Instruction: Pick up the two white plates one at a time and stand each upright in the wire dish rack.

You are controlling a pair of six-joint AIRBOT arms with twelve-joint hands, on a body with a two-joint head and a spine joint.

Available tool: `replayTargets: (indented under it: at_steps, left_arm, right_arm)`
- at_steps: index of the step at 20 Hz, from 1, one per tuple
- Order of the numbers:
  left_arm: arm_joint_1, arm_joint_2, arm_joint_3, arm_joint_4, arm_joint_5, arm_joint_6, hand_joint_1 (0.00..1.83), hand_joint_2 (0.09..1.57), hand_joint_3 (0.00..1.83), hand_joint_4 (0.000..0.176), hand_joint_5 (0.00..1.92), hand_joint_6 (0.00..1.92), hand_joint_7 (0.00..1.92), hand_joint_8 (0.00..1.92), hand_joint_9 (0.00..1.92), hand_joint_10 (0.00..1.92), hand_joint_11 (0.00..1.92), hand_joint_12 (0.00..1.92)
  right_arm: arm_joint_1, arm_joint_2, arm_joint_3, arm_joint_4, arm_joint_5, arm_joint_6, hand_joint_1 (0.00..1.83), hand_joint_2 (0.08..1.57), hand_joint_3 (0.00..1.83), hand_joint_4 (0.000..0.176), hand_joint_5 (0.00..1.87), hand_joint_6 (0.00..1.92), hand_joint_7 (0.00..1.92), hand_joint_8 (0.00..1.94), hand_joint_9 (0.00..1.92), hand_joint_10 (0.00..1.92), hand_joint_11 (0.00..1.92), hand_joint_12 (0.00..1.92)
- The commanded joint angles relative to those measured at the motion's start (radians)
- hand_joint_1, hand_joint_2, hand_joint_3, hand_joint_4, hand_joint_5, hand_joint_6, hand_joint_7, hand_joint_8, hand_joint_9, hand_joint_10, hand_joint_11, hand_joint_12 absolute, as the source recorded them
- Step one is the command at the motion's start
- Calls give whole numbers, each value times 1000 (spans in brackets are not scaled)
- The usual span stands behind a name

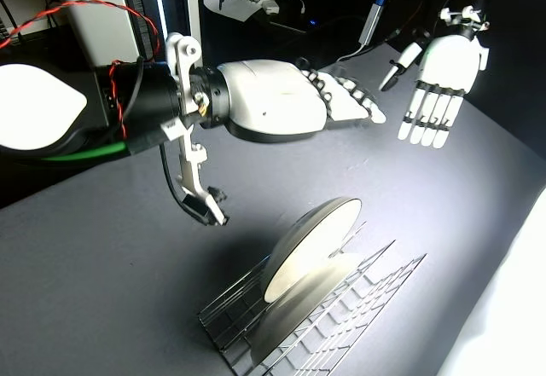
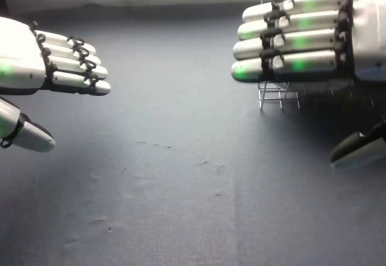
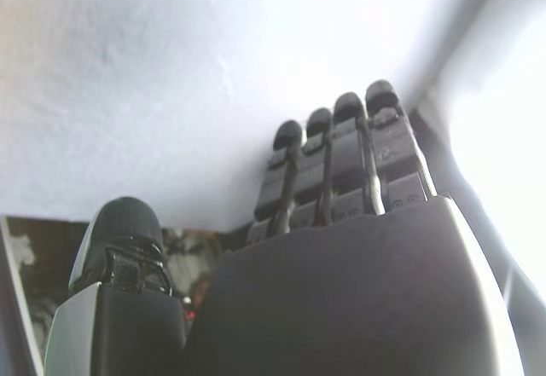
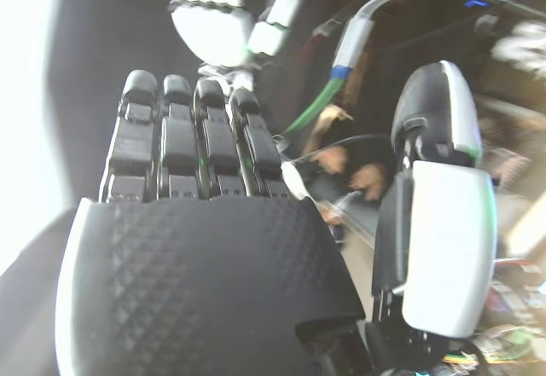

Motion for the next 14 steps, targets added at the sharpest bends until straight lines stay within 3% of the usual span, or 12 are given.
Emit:
replayTargets:
  at_steps: [1,2,4,7,8,9,10,11,12,13,14]
  left_arm:
    - [-7,8,-1,-59,-12,2,0,1221,6,0,34,3,9,1,0,0,0,0]
    - [-10,8,-6,-58,-11,2,0,1241,3,0,151,9,139,10,91,14,58,49]
    - [-11,13,-24,-58,-5,2,0,1249,0,0,307,14,395,18,336,30,1,677]
    - [-11,18,-33,-58,-5,2,0,1272,4,0,466,38,598,39,532,65,0,988]
    - [-11,18,-33,-58,-5,2,0,1299,5,0,549,52,694,65,618,102,38,1096]
    - [-11,18,-31,-58,-5,2,0,1322,4,0,652,85,778,96,683,150,68,1206]
    - [-11,18,-29,-58,-5,2,0,1345,0,0,775,230,834,367,625,700,207,1459]
    - [-11,18,-27,-58,-5,2,0,1376,1,0,676,851,747,1029,602,1326,373,1746]
    - [-11,18,-25,-58,-5,2,0,1390,1,0,613,1354,726,1491,614,1741,489,1886]
    - [-11,18,-23,-58,-6,2,0,1410,3,0,727,1695,862,1835,814,1885,716,1914]
    - [-11,18,-20,-58,-7,2,57,1465,9,0,870,1699,1027,1904,1038,1914,937,1920]
  right_arm:
    - [15,4,-1,56,110,-7,267,1069,18,0,23,7,20,6,11,4,18,9]
    - [16,5,0,41,120,-12,217,1116,0,0,99,3,100,35,95,0,3,308]
    - [25,5,3,20,146,-34,191,1162,3,0,197,16,217,23,204,23,0,665]
    - [27,5,7,-2,180,-66,300,1212,3,0,407,20,445,15,414,43,0,1108]
    - [27,6,7,-3,182,-72,337,1224,3,0,555,47,619,48,565,90,38,1288]
    - [27,7,7,-3,183,-75,402,1214,1,0,707,39,800,90,677,234,89,1418]
    - [27,7,7,-3,186,-78,443,1209,0,0,913,179,868,631,632,900,156,1602]
    - [27,7,7,-3,188,-79,483,1207,0,0,811,1119,843,1388,695,1518,396,1797]
    - [27,8,7,-3,188,-79,463,1229,4,0,737,1761,858,1820,760,1840,548,1896]
    - [27,8,7,-3,188,-80,434,1268,10,0,906,1889,975,1917,899,1905,777,1916]
    - [27,8,7,-3,188,-81,430,1291,10,0,1064,1915,1121,1936,1079,1918,989,1920]
